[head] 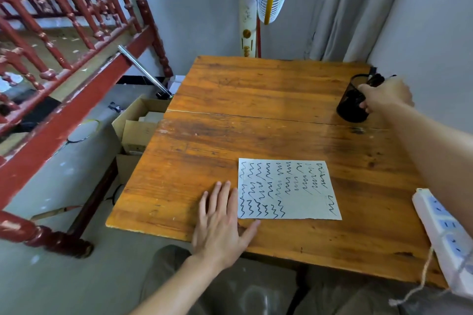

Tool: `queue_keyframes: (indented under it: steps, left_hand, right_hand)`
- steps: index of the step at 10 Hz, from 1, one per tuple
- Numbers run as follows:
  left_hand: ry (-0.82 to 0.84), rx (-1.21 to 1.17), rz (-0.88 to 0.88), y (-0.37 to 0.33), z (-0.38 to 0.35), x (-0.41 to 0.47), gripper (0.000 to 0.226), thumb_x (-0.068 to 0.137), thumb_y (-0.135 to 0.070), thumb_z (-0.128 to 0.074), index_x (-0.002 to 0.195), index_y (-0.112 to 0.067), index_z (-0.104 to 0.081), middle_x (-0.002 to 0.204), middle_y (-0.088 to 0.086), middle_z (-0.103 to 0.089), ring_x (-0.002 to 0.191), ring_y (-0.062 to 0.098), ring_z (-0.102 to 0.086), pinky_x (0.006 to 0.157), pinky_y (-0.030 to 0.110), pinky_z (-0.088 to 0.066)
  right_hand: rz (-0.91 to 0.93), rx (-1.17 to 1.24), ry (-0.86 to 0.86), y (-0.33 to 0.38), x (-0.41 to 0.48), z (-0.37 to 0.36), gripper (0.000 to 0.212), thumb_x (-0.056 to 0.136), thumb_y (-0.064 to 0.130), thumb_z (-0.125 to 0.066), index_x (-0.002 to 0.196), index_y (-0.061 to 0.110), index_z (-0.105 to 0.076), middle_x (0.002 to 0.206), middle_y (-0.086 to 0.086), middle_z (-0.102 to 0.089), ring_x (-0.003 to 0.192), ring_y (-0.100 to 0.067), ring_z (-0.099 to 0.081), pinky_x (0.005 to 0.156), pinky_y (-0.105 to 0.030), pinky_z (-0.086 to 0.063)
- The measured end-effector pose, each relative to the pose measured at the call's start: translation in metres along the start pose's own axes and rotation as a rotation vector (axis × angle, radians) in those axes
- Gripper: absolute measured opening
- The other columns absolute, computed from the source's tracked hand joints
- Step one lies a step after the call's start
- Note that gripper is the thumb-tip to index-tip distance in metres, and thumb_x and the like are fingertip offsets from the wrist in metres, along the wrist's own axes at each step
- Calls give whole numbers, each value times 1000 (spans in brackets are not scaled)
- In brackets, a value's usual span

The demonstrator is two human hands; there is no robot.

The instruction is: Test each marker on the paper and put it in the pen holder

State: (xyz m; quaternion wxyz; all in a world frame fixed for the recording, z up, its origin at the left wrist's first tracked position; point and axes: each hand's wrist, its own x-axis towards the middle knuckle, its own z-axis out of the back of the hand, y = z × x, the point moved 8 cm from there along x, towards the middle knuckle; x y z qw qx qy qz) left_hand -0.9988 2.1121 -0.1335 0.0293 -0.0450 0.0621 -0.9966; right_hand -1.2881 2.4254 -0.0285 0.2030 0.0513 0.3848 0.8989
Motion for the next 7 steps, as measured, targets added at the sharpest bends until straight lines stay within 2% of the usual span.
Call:
queue_keyframes:
  steps: [1,2,3,4,5,6,7]
  left_hand:
    - [2,-1,1,-1,0,0,84,86,-71,-19,139,-8,-36,150,10,-31,140,24,-19,109,49,-12]
    - [8,-10,2,-1,1,0,84,86,-72,-20,139,-9,-36,150,10,-31,140,24,-19,109,48,-10]
    - [3,-15,2,-1,2,0,84,86,-72,-19,139,-9,-36,150,9,-31,140,24,-19,109,48,-11]
    - [4,-14,0,-1,2,0,84,86,-72,-19,138,-9,-38,149,9,-32,140,24,-21,108,48,-12]
    - [-16,-19,0,-1,5,-1,82,86,-72,-21,137,-10,-40,148,9,-35,139,24,-24,109,48,-12]
    - [-59,-80,-8,2,7,-3,72,88,-67,-26,134,-14,-44,145,6,-39,137,23,-28,112,46,-14]
    - [-110,-197,-21,5,13,-10,55,89,-56,-34,125,-18,-50,135,3,-49,128,20,-38,106,47,-32]
  right_hand:
    - [-42,32,22,-3,7,-7,38,90,35,-47,94,4,-69,61,-1,-70,57,-14,-64,60,-31,-48]
    - [-75,90,33,-8,9,-12,38,92,37,-47,96,5,-67,64,-2,-71,53,-16,-63,63,-31,-52]
    - [-23,80,15,-8,6,-10,36,92,36,-48,89,8,-70,65,0,-69,54,-12,-61,54,-27,-44]
    - [48,61,1,-7,-2,-4,24,92,35,-51,90,16,-66,82,-4,-74,71,-18,-67,65,-29,-49]
    - [135,-25,-17,-1,-17,9,26,89,33,-55,106,20,-68,104,-7,-73,94,-28,-67,76,-35,-49]
    - [218,1,-71,18,-33,34,32,88,30,-58,116,18,-68,111,-9,-70,99,-29,-63,78,-32,-46]
    - [352,256,-116,43,-51,69,31,80,34,-59,106,22,-71,98,-4,-74,88,-23,-70,79,-35,-57]
